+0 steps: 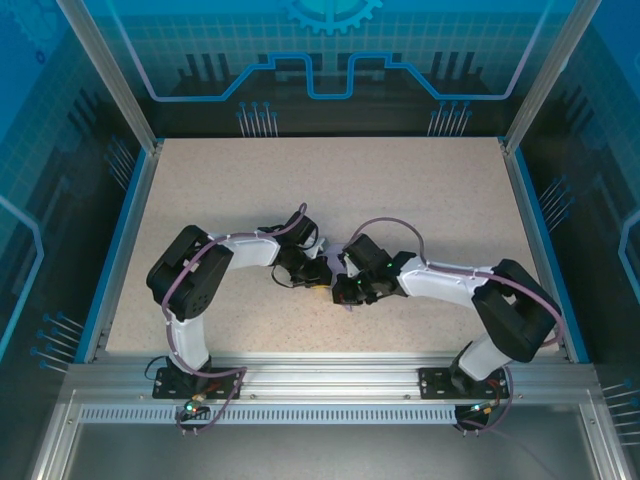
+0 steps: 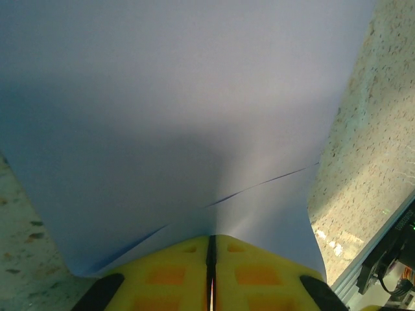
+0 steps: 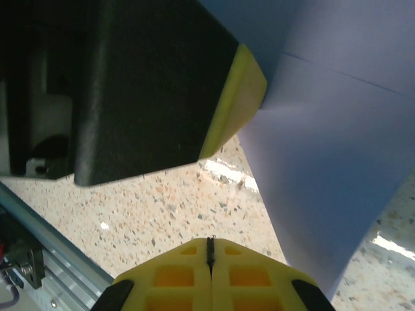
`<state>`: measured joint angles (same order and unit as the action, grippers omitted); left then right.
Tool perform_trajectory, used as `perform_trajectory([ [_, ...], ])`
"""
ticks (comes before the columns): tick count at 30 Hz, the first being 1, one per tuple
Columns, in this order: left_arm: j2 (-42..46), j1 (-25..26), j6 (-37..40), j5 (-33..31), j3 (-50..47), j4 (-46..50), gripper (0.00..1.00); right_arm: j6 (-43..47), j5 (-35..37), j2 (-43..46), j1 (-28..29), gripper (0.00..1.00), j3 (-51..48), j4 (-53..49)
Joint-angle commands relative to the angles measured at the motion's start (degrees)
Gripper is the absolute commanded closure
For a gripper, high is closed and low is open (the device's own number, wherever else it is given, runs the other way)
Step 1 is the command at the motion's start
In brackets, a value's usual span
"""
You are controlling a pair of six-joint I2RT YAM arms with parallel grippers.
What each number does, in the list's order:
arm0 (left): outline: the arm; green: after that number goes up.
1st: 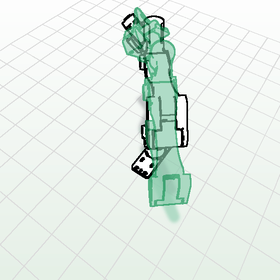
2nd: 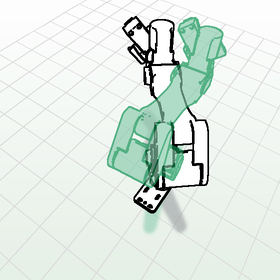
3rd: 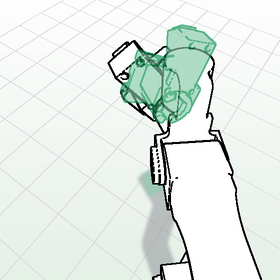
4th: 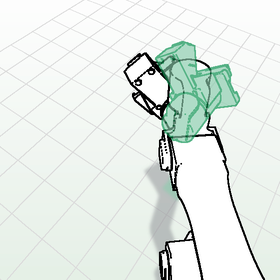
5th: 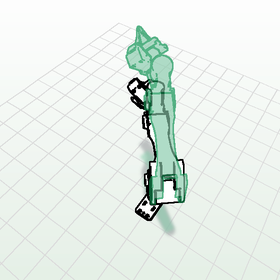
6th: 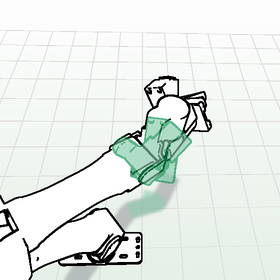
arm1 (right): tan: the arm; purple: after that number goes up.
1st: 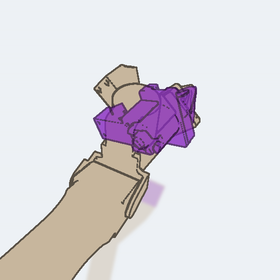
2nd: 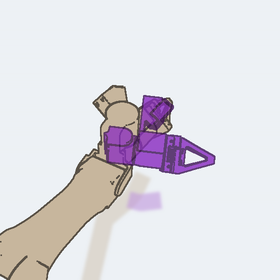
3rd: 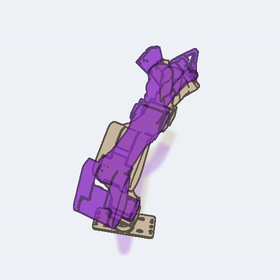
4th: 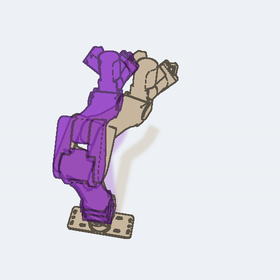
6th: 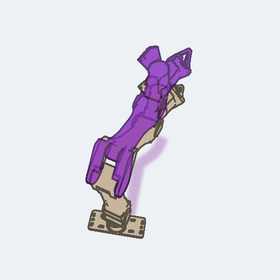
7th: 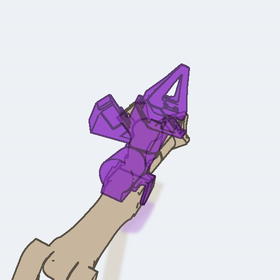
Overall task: Fold a paper plane with a square sheet of paper (fold left side to right side)
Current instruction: Fold the paper at the center of the table.
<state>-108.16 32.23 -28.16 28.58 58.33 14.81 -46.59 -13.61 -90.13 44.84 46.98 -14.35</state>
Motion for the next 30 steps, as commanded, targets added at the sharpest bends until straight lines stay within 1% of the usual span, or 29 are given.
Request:
perform_trajectory([
  [1,-1.00,0.40,0.18,-3.62,-2.29,3.04,0.89,-2.49,2.45,-1.99,0.84,0.96,2.19,-1.35],
  [9,-1.11,0.39,0.35,-3.64,-2.25,2.99,0.89,-2.60,5.32,-4.24,0.95,0.96,2.99,-4.16],
  [17,-1.20,0.41,0.46,-3.75,-2.08,3.30,0.89,-2.52,5.07,-6.70,1.09,0.96,2.68,-5.60],
  [30,-1.56,0.46,0.65,-4.43,-1.64,3.91,0.89,-1.84,6.60,-5.13,1.17,0.96,1.16,-9.46],
])
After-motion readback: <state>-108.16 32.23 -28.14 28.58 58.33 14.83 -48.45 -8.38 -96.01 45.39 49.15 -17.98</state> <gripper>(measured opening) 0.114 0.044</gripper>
